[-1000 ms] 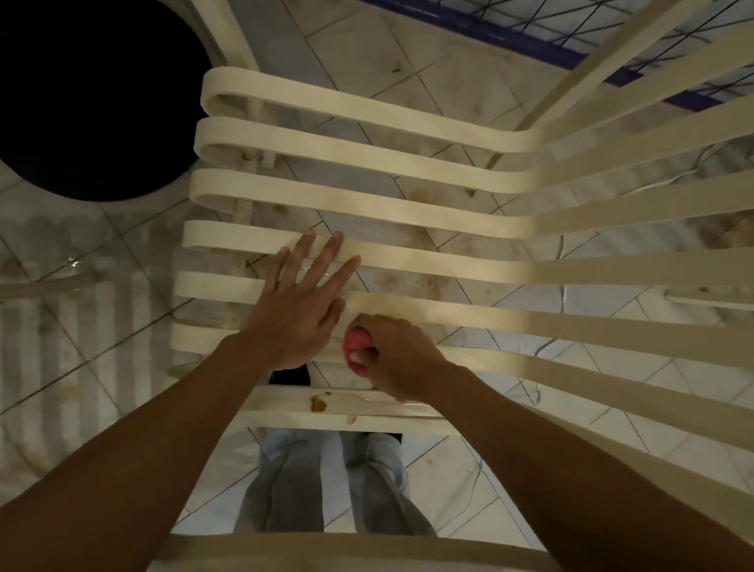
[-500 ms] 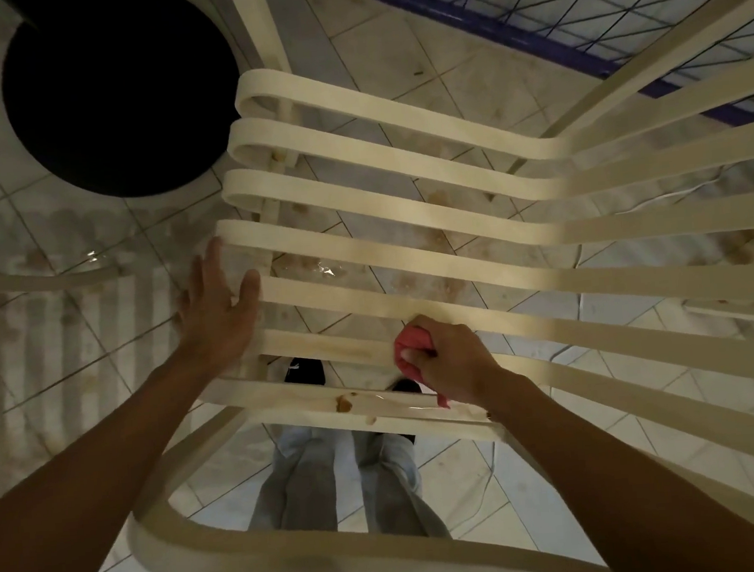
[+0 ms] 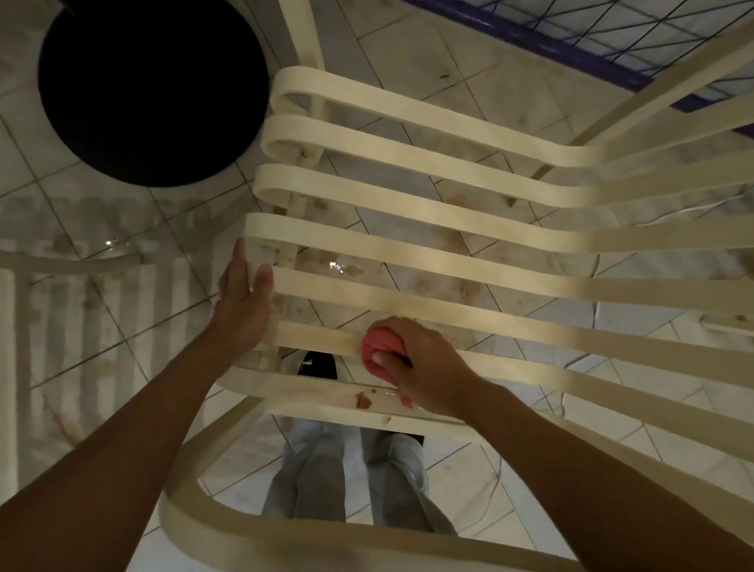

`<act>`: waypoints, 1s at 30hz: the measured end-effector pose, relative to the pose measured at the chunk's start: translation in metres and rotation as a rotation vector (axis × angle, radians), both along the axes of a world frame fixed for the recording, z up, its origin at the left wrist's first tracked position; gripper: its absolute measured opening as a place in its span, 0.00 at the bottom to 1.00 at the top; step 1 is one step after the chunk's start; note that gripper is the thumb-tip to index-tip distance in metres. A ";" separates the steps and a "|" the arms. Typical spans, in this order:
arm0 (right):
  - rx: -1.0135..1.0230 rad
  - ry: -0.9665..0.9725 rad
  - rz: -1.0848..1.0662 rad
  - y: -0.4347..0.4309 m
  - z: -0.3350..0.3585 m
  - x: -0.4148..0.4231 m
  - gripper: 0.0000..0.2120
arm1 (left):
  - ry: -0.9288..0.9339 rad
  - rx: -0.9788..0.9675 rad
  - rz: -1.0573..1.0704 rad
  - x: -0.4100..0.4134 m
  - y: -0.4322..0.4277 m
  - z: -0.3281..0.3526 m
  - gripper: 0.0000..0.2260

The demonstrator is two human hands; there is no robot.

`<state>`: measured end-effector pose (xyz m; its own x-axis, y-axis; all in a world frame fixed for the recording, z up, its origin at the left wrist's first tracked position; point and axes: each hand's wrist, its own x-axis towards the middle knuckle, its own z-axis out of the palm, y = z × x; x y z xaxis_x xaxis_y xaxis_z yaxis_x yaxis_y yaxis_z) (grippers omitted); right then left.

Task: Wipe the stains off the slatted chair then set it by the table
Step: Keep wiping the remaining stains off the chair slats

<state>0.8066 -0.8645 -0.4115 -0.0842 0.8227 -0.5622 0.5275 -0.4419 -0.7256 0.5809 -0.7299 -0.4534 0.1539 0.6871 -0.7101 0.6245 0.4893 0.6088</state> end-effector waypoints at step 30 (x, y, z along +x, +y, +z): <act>-0.029 -0.178 -0.001 0.012 -0.003 -0.031 0.11 | -0.137 -0.242 0.227 -0.001 0.006 0.018 0.27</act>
<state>0.7753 -0.8525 -0.4149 0.0200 0.8058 -0.5919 0.6461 -0.4622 -0.6074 0.5798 -0.7235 -0.4357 0.1215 0.5287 -0.8401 0.4041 0.7466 0.5284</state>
